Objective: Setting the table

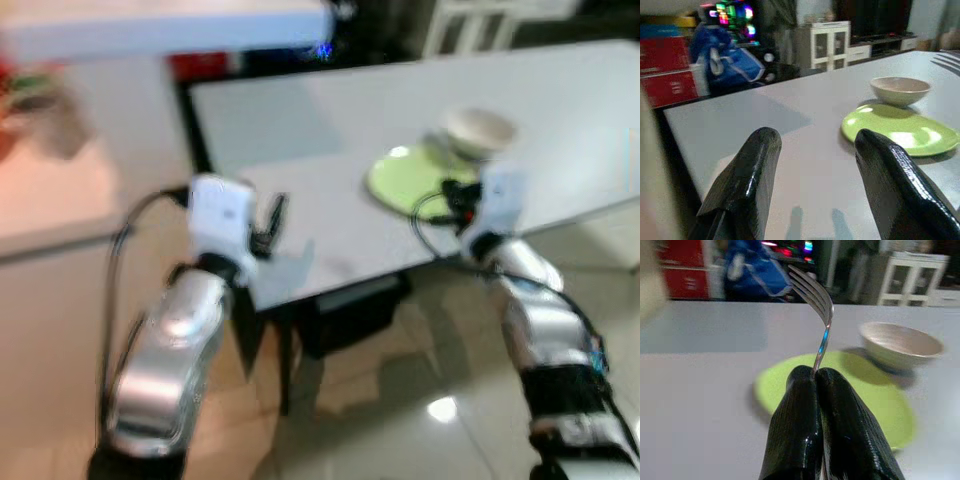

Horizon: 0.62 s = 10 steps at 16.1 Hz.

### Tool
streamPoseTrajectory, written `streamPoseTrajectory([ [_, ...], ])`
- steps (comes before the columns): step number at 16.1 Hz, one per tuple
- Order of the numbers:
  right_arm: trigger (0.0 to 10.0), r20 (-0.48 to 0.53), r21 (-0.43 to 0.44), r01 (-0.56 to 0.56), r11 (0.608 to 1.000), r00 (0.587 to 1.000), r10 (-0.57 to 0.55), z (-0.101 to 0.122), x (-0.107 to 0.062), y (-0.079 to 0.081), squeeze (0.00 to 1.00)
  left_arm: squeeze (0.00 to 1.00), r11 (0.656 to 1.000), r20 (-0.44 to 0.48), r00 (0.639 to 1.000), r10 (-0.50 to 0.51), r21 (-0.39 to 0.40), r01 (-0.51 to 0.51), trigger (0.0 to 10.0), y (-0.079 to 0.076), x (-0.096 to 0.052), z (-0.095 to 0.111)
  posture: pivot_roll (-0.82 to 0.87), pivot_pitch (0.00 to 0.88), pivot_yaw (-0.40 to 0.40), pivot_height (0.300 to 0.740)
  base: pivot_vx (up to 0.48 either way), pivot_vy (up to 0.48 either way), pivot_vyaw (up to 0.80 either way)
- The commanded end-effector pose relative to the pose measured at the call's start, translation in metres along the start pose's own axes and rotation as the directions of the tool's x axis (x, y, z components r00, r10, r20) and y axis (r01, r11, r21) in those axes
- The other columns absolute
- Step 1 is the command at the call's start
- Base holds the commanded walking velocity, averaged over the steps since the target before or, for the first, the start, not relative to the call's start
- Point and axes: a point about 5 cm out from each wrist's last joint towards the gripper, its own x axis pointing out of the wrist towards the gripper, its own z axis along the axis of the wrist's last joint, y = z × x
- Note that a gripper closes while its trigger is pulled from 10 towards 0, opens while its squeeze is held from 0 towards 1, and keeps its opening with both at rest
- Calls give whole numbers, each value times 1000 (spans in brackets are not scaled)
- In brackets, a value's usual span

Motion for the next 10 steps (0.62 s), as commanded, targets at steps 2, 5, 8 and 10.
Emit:
streamPoseTrajectory([
  [2, 10000, 4, 11, -39, 999, 999, 39, 5, 3, 10, 0, 0, 1000, -1, 1000, 23, 11, -23, 10000, 7, -2, -1, 63, 10, -32, 740, 390, 0, 0],
  [5, 10000, -9, -6, -92, 996, 996, 92, 5, 3, 16, 0, 0, 999, 2, 1000, 31, 10, -31, 10000, 8, -3, -2, 66, 12, -38, 740, 387, 0, 0],
  [8, 10000, -9, -7, -124, 992, 992, 124, 5, 2, 20, 0, 0, 999, -3, 999, 40, 12, -40, 10000, 10, -5, -3, 70, 14, -42, 740, 390, 0, 0],
  [10, 10000, -9, -4, -133, 991, 991, 133, 4, 2, 22, 0, 0, 999, -4, 999, 42, 12, -42, 10000, 11, -6, -3, 73, 16, -43, 740, 390, 0, 0],
])
